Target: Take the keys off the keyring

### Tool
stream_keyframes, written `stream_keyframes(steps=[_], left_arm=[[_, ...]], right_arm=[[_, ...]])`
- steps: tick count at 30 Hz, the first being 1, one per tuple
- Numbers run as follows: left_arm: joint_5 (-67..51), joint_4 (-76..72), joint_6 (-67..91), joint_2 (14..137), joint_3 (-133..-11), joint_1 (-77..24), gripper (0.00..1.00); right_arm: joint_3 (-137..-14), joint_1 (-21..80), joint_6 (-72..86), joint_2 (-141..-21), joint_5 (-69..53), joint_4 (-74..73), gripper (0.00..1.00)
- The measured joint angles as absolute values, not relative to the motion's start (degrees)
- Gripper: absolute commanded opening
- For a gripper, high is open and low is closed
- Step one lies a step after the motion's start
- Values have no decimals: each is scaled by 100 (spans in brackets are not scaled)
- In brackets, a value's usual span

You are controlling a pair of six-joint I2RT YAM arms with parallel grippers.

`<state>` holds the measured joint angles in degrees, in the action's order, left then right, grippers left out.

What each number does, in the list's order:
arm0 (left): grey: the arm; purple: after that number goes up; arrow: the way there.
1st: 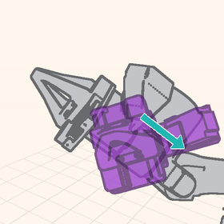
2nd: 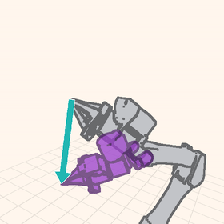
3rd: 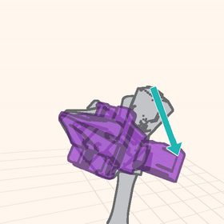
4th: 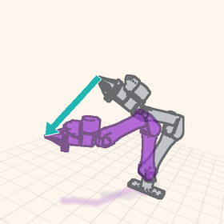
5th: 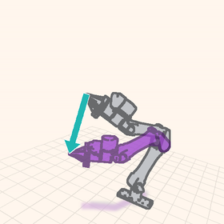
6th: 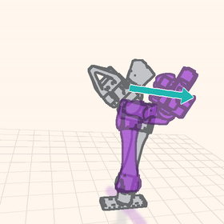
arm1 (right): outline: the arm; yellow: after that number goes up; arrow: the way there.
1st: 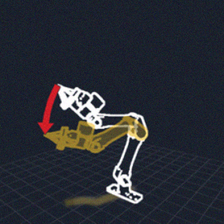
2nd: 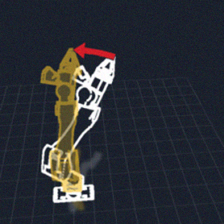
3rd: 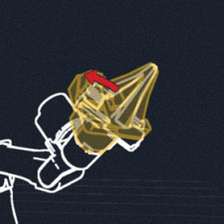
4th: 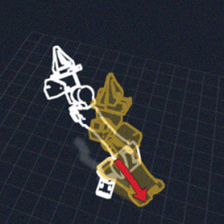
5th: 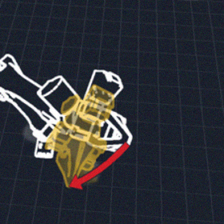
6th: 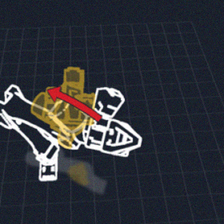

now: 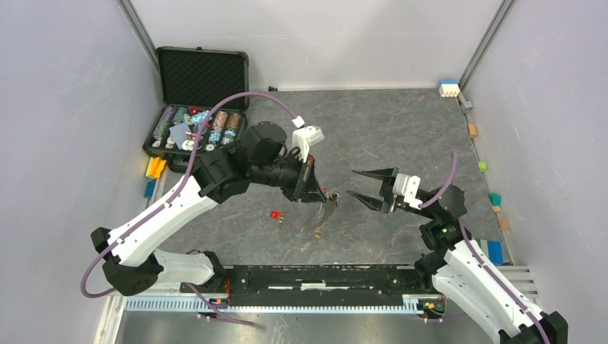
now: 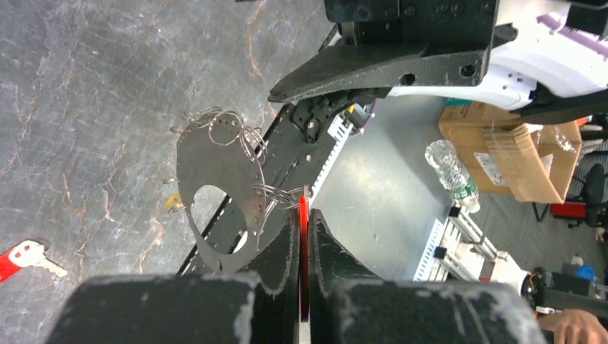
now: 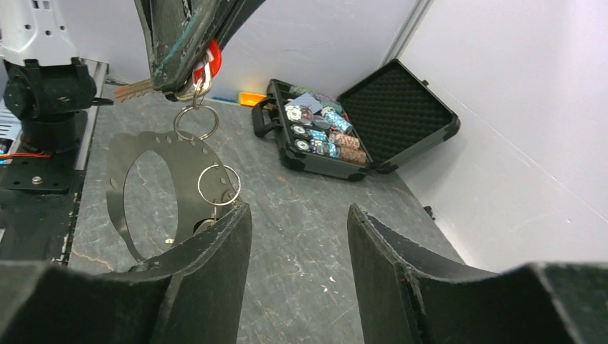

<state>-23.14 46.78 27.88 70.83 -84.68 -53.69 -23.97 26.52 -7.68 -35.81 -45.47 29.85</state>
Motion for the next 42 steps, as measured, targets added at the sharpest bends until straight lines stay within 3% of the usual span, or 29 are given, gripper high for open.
stream_keyframes(steps=[22,33,42], left_arm=[[-3065,5419,1929,7513,-8827,-5369,2],[-3026,5537,1774,7583,-8967,-5369,2],[-3009,5575,1684,7690,-8986,-5369,2]], right_arm=[[-2300,2783,-172,-4630,-4831,3962,55],[-2224,3153,-178,-4239,-5673,3942,57],[-2093,3284,-174,-4156,-5601,3938,56]])
